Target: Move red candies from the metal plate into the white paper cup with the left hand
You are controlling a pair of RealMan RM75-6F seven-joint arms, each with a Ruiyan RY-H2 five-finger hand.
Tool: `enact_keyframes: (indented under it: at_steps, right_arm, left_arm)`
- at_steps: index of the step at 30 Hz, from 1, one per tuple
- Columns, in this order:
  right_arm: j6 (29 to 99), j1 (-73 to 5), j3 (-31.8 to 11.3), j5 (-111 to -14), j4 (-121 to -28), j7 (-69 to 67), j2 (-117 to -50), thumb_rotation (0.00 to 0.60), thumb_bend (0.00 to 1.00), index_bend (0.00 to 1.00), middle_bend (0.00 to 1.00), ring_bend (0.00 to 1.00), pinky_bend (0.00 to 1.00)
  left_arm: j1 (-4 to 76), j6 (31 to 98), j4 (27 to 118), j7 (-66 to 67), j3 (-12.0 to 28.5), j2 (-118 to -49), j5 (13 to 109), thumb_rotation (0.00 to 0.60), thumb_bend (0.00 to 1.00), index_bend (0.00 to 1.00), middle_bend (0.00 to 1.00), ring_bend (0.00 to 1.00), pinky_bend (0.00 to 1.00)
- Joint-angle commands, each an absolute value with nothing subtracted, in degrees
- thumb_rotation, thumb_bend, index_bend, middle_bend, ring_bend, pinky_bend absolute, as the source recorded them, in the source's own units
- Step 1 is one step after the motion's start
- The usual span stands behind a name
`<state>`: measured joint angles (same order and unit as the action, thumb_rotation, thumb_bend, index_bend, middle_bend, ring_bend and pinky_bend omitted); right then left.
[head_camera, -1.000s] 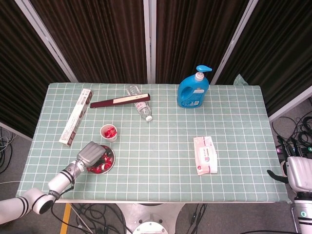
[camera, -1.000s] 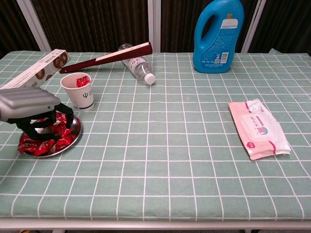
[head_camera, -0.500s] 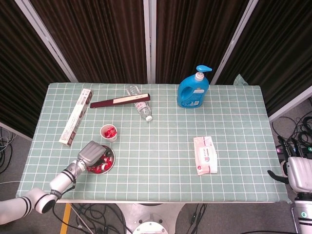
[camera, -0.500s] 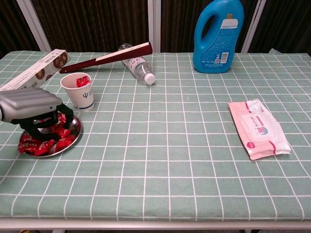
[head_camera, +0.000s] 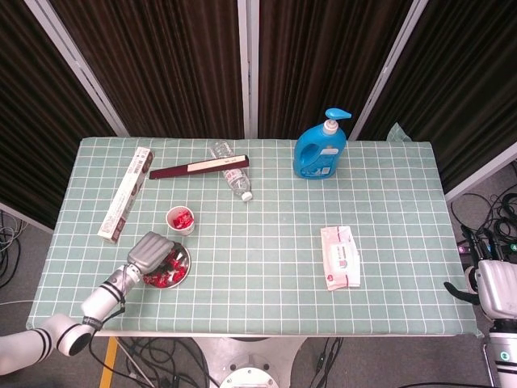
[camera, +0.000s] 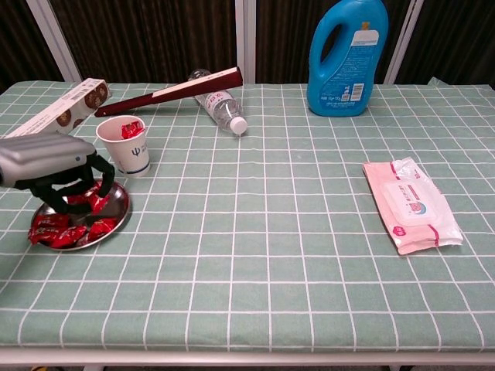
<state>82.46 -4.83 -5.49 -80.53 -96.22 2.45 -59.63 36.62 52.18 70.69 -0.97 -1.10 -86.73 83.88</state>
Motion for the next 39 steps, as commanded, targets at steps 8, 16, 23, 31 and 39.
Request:
enact_keyframes:
  at_steps: [8, 16, 23, 31, 39]
  right_arm:
    - [82.1, -5.1, -5.5, -80.6, -96.0, 2.3, -59.6, 0.600, 0.02, 0.00, 0.18, 0.01, 0.42]
    - [81.9, -5.2, -5.6, -80.5, -95.9, 2.3, -59.7, 0.600, 0.02, 0.00, 0.18, 0.01, 0.42]
    - [81.7, -5.3, -5.7, -80.2, -95.8, 2.3, -59.7, 0.600, 0.02, 0.00, 0.18, 0.01, 0.42]
    - [81.6, -5.4, -5.8, -80.2, -96.1, 2.6, -59.6, 0.600, 0.02, 0.00, 0.18, 0.01, 0.42]
    - [81.8, -5.4, -5.6, -80.6, -96.2, 2.6, -59.6, 0.600, 0.02, 0.00, 0.18, 0.01, 0.42]
  left_arm:
    - [38.8, 55.8, 75.3, -2.1, 7.2, -82.4, 80.2, 0.600, 0.40, 0.62, 0.96, 0.95, 1.00]
    - [42.1, 50.4, 71.5, 2.1, 9.0, -85.2, 75.4, 0.600, 0.39, 0.60, 0.96, 0.95, 1.00]
    - [42.7, 49.5, 69.4, 3.3, 8.8, -86.6, 74.2, 0.600, 0.39, 0.58, 0.96, 0.95, 1.00]
    - [42.5, 49.4, 70.1, 5.0, 8.2, -85.8, 73.4, 0.600, 0.40, 0.45, 0.95, 0.95, 1.00]
    - [38.3, 56.2, 73.6, 3.8, 6.9, -82.5, 75.3, 0.600, 0.39, 0.41, 0.94, 0.94, 1.00]
